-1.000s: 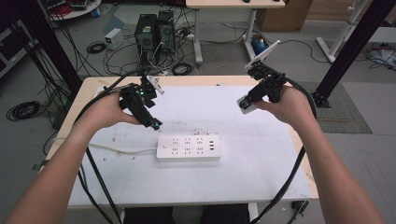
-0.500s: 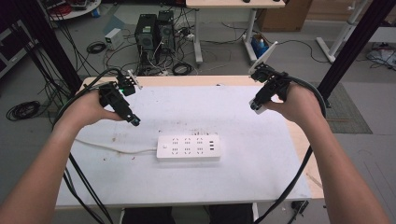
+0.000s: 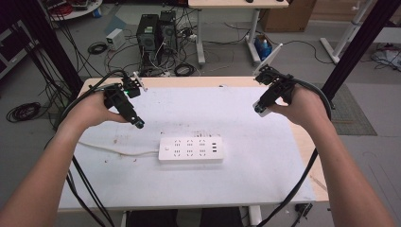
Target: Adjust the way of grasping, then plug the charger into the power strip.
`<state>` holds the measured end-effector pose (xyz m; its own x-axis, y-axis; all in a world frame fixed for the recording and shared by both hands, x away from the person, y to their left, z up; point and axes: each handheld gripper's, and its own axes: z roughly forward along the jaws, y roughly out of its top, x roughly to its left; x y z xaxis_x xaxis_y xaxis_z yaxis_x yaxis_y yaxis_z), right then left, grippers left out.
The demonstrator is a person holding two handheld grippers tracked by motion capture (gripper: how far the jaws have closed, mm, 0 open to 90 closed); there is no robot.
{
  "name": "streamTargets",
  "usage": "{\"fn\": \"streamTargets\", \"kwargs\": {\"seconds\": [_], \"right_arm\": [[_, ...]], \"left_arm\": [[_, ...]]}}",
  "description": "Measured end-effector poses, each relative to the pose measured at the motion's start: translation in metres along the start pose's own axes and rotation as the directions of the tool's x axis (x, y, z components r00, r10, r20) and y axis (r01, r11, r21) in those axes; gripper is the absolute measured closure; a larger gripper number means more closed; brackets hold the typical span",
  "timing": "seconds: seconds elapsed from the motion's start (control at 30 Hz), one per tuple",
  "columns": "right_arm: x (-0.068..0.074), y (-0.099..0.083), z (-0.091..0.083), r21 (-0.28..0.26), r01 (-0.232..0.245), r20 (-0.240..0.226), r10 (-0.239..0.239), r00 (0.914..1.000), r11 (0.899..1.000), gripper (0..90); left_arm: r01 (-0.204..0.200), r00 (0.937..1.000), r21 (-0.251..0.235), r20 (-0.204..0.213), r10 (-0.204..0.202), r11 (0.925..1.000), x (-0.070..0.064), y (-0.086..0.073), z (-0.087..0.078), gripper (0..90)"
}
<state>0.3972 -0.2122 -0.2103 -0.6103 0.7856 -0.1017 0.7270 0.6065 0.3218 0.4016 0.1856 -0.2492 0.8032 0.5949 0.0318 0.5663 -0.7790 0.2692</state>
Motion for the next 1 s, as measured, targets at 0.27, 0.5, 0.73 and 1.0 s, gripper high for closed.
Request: {"fn": "streamTargets", "kwargs": {"seconds": [0.27,0.5,0.73,1.0], "right_arm": [[0.004,0.003,0.0,0.002,0.036,-0.026,-0.035,0.999,0.999,62.2],[0.016,0.022,0.01,0.017,0.101,-0.051,-0.1,0.9937,0.995,62.2],[0.035,0.049,0.031,0.056,0.189,-0.092,-0.183,0.9788,0.98,62.2],[0.06,0.071,0.056,0.097,0.31,-0.126,-0.297,0.9465,0.946,62.2]], "left_arm": [[-0.006,1.0,-0.007,0.001,0.006,1.0,-0.003,-0.001,-0.002,22.2],[-0.001,1.0,-0.015,-0.002,0.001,0.9999,0.0,-0.002,-0.003,22.2],[-0.012,0.9999,-0.009,0.007,0.012,0.9999,-0.001,-0.004,0.0,22.2],[-0.013,0.9999,-0.019,0.006,0.013,0.9997,-0.001,-0.007,-0.001,22.2]]}}
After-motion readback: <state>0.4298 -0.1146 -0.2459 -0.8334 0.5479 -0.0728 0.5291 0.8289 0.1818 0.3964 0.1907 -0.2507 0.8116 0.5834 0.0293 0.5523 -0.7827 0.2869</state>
